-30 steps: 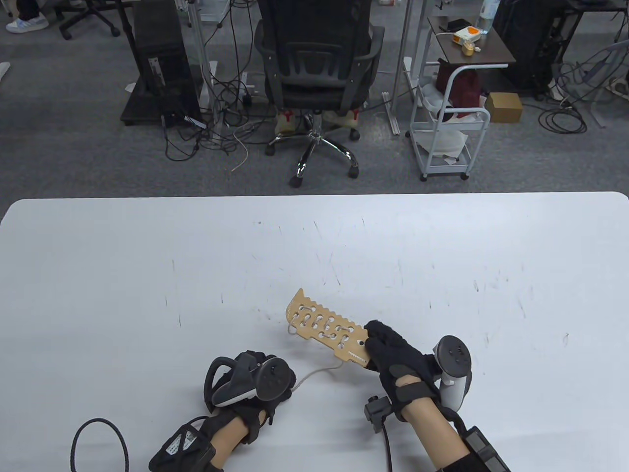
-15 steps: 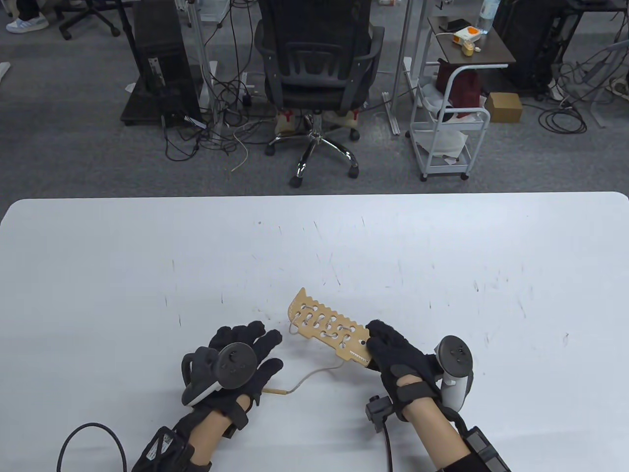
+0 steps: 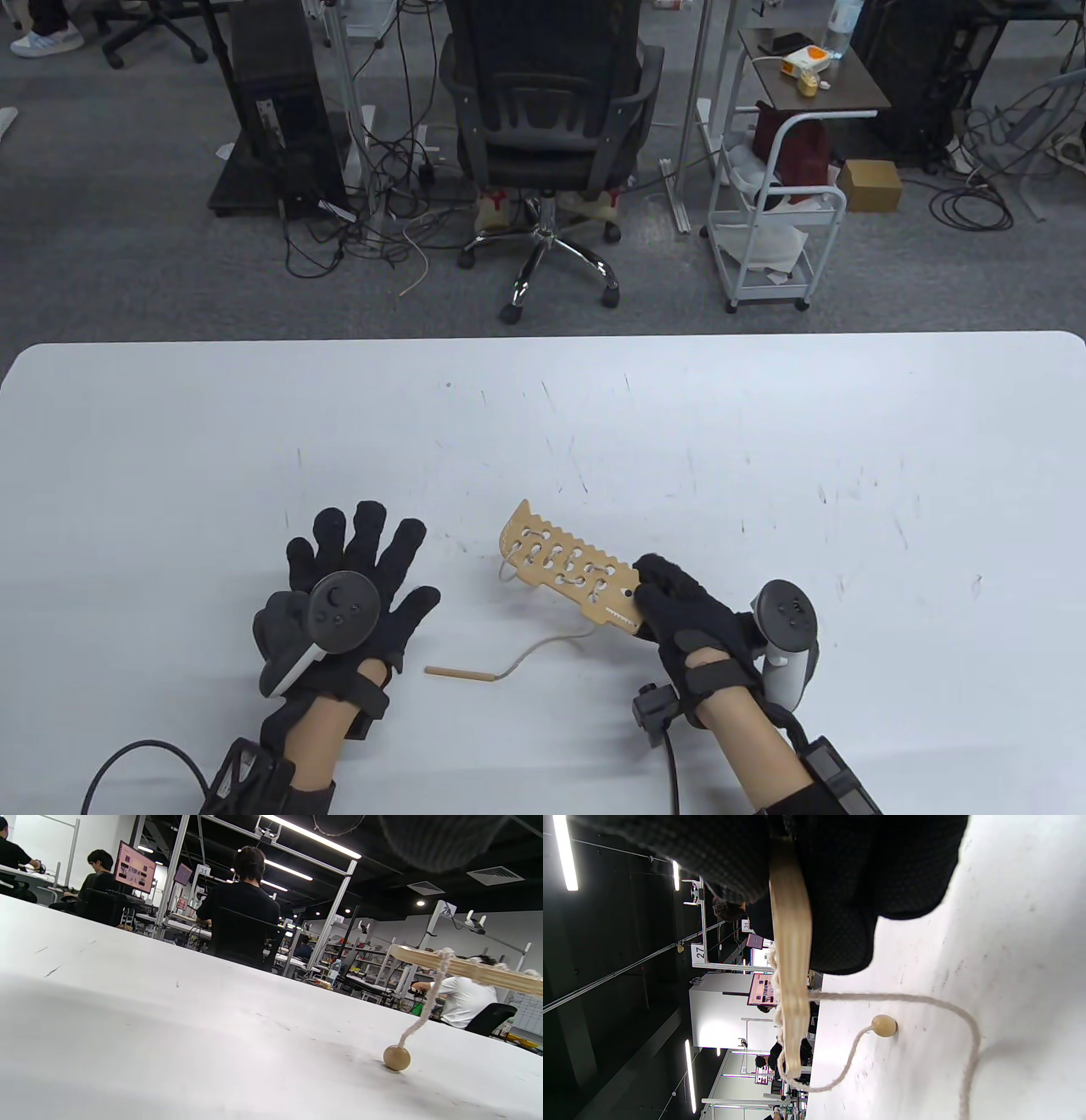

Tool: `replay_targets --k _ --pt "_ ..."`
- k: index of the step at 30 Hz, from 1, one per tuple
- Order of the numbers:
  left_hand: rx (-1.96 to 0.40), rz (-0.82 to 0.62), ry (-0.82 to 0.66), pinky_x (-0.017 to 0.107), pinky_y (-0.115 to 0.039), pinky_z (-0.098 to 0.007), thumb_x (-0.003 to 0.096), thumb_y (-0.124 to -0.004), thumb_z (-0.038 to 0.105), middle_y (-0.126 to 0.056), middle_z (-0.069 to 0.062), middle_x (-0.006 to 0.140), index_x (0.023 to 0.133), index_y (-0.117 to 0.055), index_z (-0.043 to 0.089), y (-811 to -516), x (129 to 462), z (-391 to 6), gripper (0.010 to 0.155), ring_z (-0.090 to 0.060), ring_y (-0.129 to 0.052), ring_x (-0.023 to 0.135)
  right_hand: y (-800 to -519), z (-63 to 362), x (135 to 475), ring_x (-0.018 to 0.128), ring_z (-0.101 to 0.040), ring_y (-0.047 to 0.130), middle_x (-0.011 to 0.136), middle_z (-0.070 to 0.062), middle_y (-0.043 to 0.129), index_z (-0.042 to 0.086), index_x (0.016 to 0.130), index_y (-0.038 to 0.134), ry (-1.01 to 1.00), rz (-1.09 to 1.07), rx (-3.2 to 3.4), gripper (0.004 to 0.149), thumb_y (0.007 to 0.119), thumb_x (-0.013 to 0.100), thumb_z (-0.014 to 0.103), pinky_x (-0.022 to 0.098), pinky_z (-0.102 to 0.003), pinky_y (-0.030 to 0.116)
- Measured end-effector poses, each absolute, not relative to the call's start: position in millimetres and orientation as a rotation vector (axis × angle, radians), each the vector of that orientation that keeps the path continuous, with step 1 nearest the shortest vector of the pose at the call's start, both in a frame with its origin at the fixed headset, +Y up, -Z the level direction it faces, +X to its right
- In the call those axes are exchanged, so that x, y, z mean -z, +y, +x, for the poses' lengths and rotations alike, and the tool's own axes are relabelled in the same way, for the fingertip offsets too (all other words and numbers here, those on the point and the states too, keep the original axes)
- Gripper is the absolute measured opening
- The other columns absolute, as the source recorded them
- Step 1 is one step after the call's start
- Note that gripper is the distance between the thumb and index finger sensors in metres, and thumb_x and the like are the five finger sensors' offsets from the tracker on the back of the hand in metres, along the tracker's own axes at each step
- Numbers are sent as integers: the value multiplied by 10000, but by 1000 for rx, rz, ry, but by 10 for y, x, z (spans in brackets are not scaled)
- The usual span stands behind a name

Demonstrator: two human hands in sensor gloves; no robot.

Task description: Thread rope through all holes on crocodile lacing toy

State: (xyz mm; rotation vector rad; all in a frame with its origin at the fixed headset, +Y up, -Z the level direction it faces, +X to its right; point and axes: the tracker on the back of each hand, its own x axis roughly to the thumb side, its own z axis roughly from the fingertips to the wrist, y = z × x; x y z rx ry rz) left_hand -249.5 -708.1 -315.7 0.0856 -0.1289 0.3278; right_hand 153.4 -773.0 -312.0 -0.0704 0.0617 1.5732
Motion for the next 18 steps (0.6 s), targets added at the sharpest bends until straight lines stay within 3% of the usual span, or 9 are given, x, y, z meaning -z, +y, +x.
replay_targets --k 18 --pt "-374 41 -109 765 -110 -650 393 -717 699 -174 91 1222 1113 -346 491 -7130 3187 -2592 836 -356 -104 1141 -7729 1433 3088 592 -268 1047 816 -185 890 17 945 651 137 -60 -1590 558 819 472 262 463 -408 834"
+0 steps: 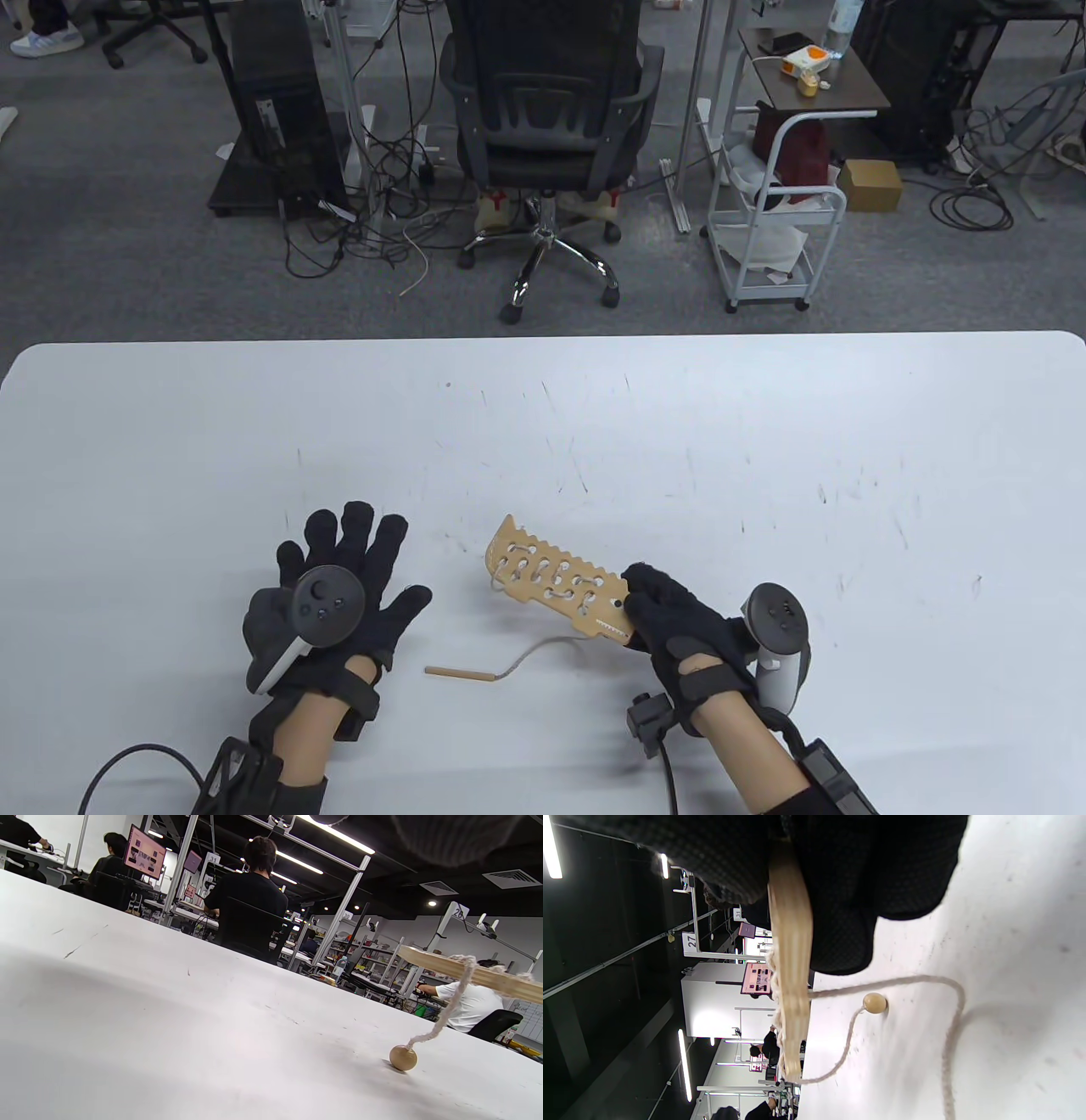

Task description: Thread rope through all holes on crocodile lacing toy

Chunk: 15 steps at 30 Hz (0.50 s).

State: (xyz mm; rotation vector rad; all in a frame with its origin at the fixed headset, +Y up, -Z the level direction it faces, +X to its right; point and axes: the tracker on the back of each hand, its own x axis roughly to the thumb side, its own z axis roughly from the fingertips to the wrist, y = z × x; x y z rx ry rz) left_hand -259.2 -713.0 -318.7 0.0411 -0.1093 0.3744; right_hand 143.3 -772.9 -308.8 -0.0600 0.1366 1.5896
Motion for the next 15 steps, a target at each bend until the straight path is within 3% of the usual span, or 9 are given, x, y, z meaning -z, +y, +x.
replay_targets --k 6,15 --pt "-383 23 -109 768 -116 -650 396 -715 699 -180 83 1224 1114 -346 487 -7150 3205 -2590 835 -355 -114 1142 -7593 1343 3217 595 -264 1046 818 -174 900 33 944 663 166 -17 -1664 549 820 474 268 466 -406 834" --pt "-380 15 -120 769 -120 -651 400 -715 696 -184 72 1226 1116 -346 482 -7157 3207 -2573 833 -358 -121 1143 -7503 1163 3667 590 -260 1051 813 -171 910 37 943 669 184 -35 -1724 543 818 477 273 469 -398 835"
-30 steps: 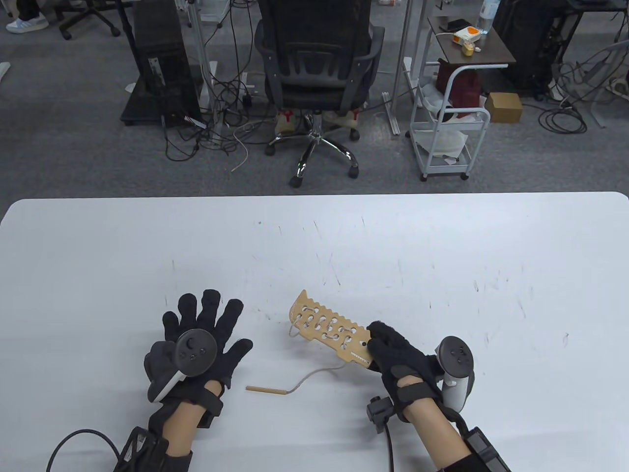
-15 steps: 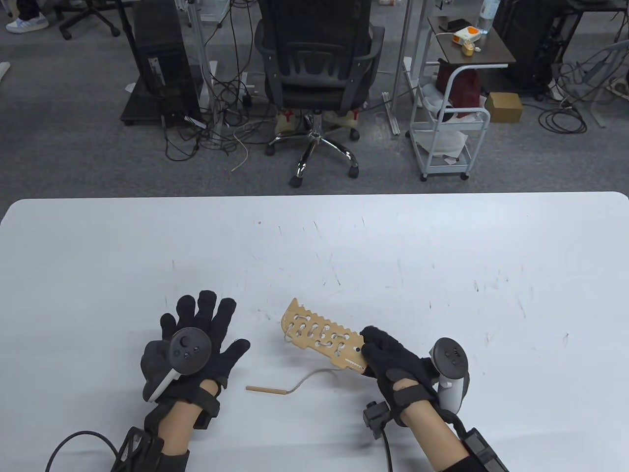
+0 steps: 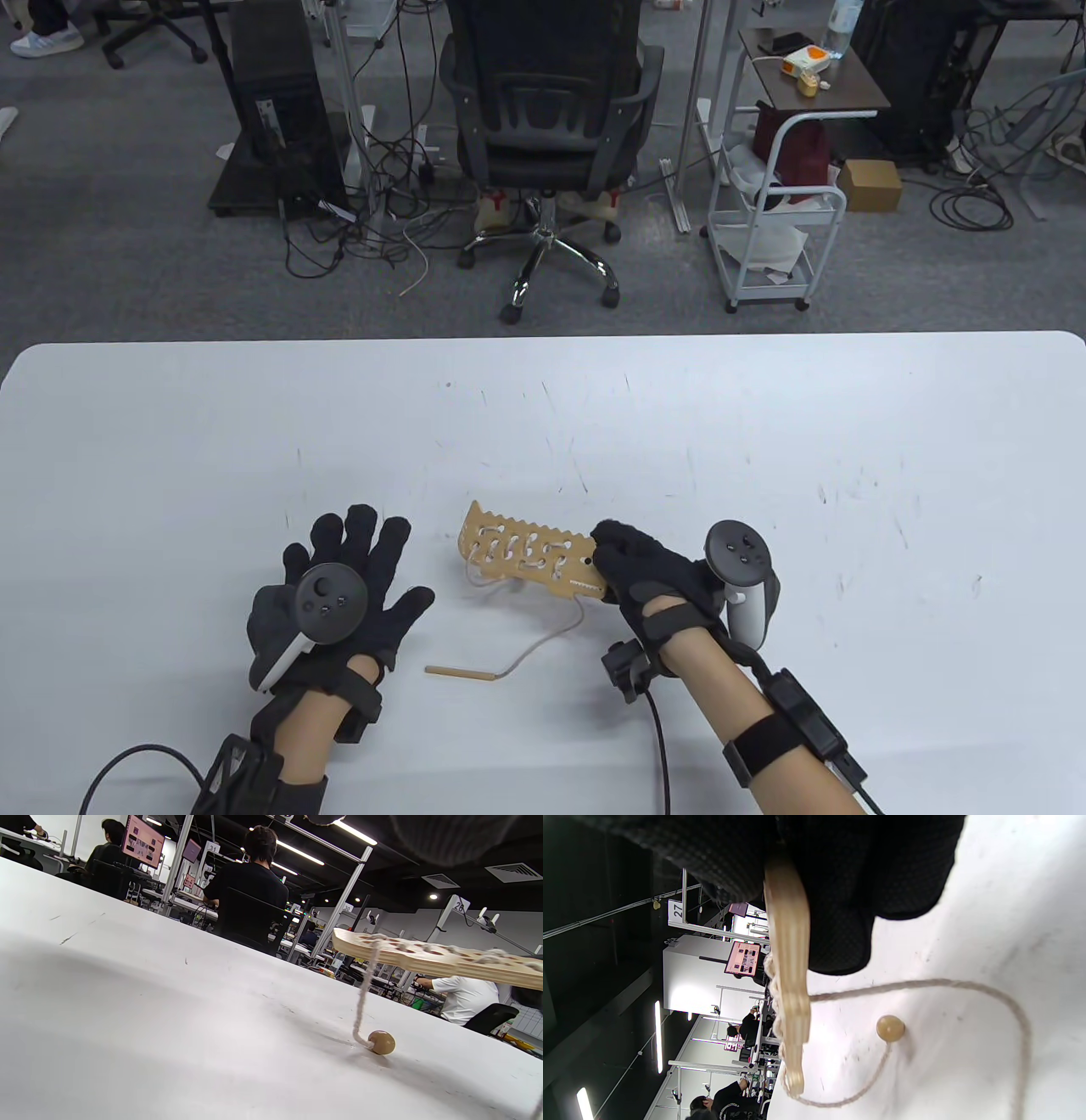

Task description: Thread rope through all holes on crocodile lacing toy

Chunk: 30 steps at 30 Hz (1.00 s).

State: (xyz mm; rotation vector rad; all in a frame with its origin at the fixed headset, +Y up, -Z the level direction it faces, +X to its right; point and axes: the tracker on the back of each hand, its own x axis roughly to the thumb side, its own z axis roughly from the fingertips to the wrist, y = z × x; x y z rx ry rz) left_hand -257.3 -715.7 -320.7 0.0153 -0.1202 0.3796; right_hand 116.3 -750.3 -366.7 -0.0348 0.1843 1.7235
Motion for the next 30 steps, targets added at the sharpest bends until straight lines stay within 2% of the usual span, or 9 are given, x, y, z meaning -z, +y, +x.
replay_targets --k 13,24,30 --pt "-382 1 -131 771 -121 -651 405 -713 695 -182 73 1228 1118 -342 483 -7164 3219 -2545 831 -357 -125 1146 -7641 996 4304 569 -251 1058 814 -170 910 42 943 674 186 -105 -1782 534 810 482 274 459 -399 839" --pt "-396 16 -150 773 -125 -652 408 -712 691 -186 73 1228 1118 -349 483 -7147 3214 -2523 824 -357 -131 1148 -7774 946 4533 530 -244 1068 816 -175 909 42 941 681 194 -157 -1881 527 805 484 273 445 -399 841" --pt "-395 28 -163 773 -123 -653 410 -714 687 -188 70 1230 1120 -356 479 -7137 3205 -2513 822 -356 -132 1149 -7794 965 4607 427 -223 1074 825 -176 905 61 940 694 163 -207 -2001 519 816 478 263 402 -403 840"
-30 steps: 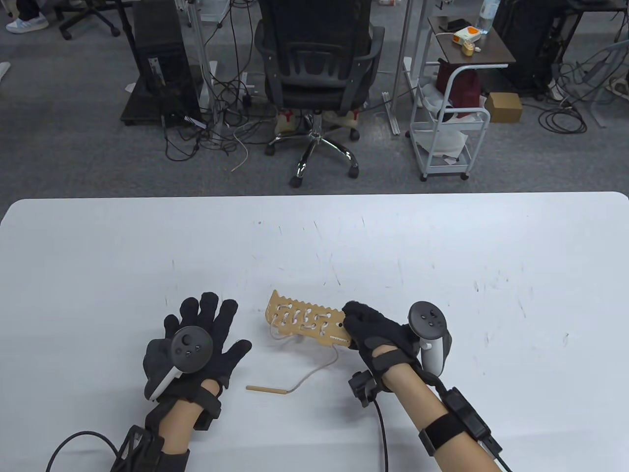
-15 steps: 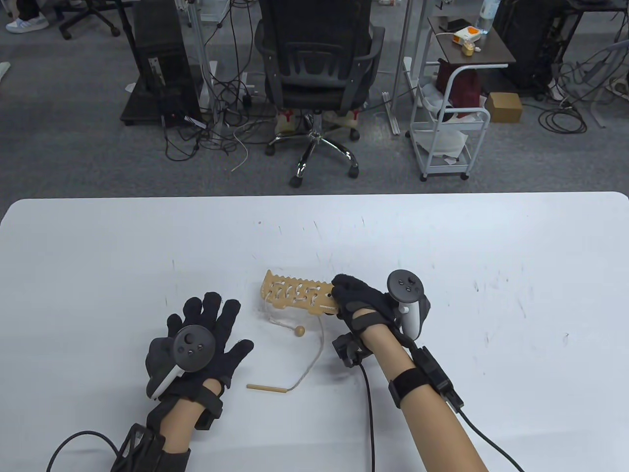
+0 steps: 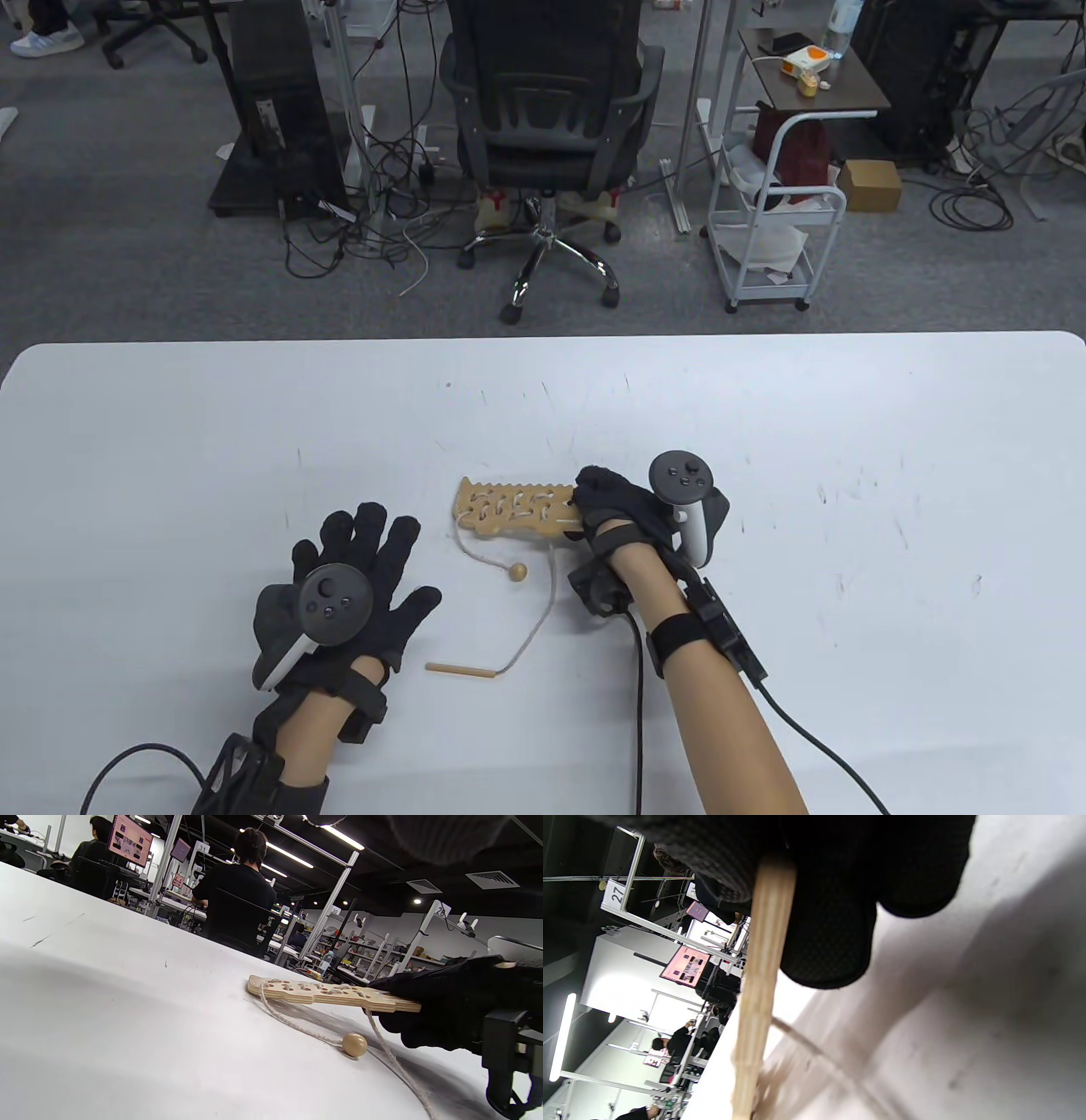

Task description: Thread rope through all holes on crocodile lacing toy

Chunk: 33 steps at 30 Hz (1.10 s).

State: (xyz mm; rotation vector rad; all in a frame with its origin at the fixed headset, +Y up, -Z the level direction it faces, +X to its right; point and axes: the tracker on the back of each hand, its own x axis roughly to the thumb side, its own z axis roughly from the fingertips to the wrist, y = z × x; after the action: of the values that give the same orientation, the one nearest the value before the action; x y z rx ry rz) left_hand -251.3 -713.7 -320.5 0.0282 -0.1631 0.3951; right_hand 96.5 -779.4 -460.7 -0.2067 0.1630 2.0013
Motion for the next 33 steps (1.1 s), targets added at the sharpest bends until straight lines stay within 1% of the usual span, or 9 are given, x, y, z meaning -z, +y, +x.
replay_targets --k 5,8,12,16,19,22,25,28,33 --pt "-393 35 -171 773 -123 -653 409 -722 686 -189 72 1229 1120 -361 478 -7128 3194 -2503 823 -355 -131 1150 -7735 946 4665 404 -213 1051 834 -147 897 104 948 691 119 -181 -2252 521 824 475 277 407 -412 815" --pt "-387 37 -173 774 -124 -653 408 -726 686 -189 72 1229 1121 -362 476 -7124 3188 -2497 827 -356 -132 1150 -7693 898 4678 434 -227 1034 839 -127 894 121 949 693 51 -136 -2467 537 835 465 305 422 -430 796" --pt "-395 35 -175 773 -125 -654 410 -725 683 -191 69 1230 1121 -366 473 -7122 3182 -2495 824 -359 -136 1148 -7668 840 4665 456 -239 1009 854 -117 876 133 955 685 -21 -91 -2617 548 811 464 341 448 -453 768" --pt "-397 37 -173 774 -125 -653 411 -722 683 -192 71 1229 1119 -366 476 -7118 3179 -2497 820 -354 -136 1149 -7639 849 4629 569 -328 941 905 -141 816 123 979 640 -54 -107 -2613 591 810 459 348 500 -509 695" --pt "-398 39 -171 772 -122 -654 411 -722 682 -193 72 1229 1119 -368 478 -7114 3178 -2501 818 -356 -134 1149 -7597 891 4557 700 -376 852 961 -143 746 131 1003 589 -68 -75 -2655 631 797 462 380 555 -545 628" --pt "-399 39 -169 772 -120 -654 412 -722 681 -193 72 1229 1119 -370 477 -7109 3179 -2505 816 -356 -134 1148 -7546 927 4432 860 -424 693 1034 -154 633 143 1028 536 -38 -14 -2672 670 779 469 422 639 -605 485" --pt "-399 36 -168 772 -119 -653 412 -720 682 -193 75 1229 1119 -370 480 -7104 3179 -2504 814 -355 -132 1149 -7465 966 4274 953 -426 553 1081 -153 546 160 1042 507 -55 58 -2697 697 773 472 463 674 -627 293" --pt "-402 36 -168 771 -118 -654 412 -721 682 -193 72 1230 1120 -369 478 -7099 3178 -2508 816 -356 -132 1149 -7371 1009 4080 984 -415 505 1095 -139 534 175 1043 514 -88 125 -2703 692 774 473 469 617 -622 124" --pt "-397 36 -169 770 -116 -654 410 -722 680 -199 74 1229 1119 -374 481 -7095 3174 -2519 814 -357 -136 1149 -7240 1105 3725 1018 -419 385 1131 -113 459 200 1060 478 -147 185 -2687 733 770 472 527 581 -622 47"
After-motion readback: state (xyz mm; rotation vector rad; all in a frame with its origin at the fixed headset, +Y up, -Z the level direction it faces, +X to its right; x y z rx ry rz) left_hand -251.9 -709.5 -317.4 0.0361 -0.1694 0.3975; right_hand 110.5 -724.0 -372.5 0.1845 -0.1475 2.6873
